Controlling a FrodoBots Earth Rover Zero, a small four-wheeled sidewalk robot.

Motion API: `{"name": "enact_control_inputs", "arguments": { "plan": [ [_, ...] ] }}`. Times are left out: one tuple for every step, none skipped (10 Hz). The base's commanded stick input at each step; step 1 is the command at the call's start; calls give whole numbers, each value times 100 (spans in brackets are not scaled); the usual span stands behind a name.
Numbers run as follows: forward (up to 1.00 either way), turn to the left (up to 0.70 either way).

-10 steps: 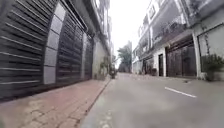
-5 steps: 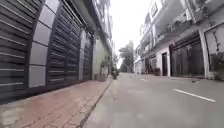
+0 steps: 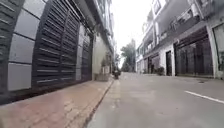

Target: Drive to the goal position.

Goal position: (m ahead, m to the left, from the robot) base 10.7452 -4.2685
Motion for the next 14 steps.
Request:
{"name": "enact_control_inputs", "arguments": {
  "plan": [
    [100, 1],
    [100, 1],
    [100, 1],
    [100, 1],
    [100, 1],
    [100, -38],
    [100, -37],
    [100, -37],
    [100, -37],
    [100, -35],
    [100, 0],
    [100, 1],
    [100, 1],
    [100, 1]
  ]
}}
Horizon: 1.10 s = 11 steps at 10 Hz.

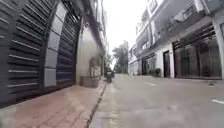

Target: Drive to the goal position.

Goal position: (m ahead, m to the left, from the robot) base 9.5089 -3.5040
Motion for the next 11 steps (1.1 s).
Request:
{"name": "enact_control_inputs", "arguments": {
  "plan": [
    [100, 1],
    [100, 1],
    [100, 1],
    [100, 1],
    [100, 1],
    [100, 1],
    [100, 1],
    [100, 1],
    [100, 1],
    [100, 1],
    [100, 1]
  ]
}}
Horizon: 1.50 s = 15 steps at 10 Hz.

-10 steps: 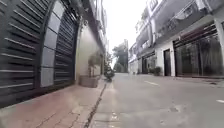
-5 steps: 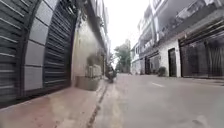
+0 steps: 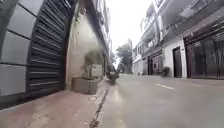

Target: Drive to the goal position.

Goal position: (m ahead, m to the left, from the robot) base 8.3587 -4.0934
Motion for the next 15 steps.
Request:
{"name": "enact_control_inputs", "arguments": {
  "plan": [
    [100, 1],
    [100, 1],
    [100, -22],
    [100, -38],
    [100, -37],
    [100, -37],
    [100, -37],
    [100, -37],
    [100, -37],
    [100, -37],
    [100, -37],
    [100, -37],
    [100, -37],
    [100, -37],
    [100, -37]
  ]
}}
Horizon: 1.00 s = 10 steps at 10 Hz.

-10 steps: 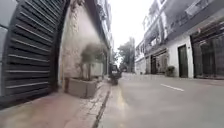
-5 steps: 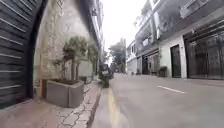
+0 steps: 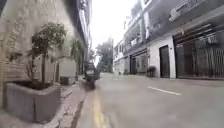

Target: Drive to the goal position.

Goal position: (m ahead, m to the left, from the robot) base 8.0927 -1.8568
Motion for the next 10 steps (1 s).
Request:
{"name": "enact_control_inputs", "arguments": {
  "plan": [
    [100, -27],
    [100, 1],
    [100, 1],
    [97, 1],
    [85, 1],
    [85, 1],
    [85, 1],
    [85, 1],
    [85, 1],
    [85, 1]
  ]
}}
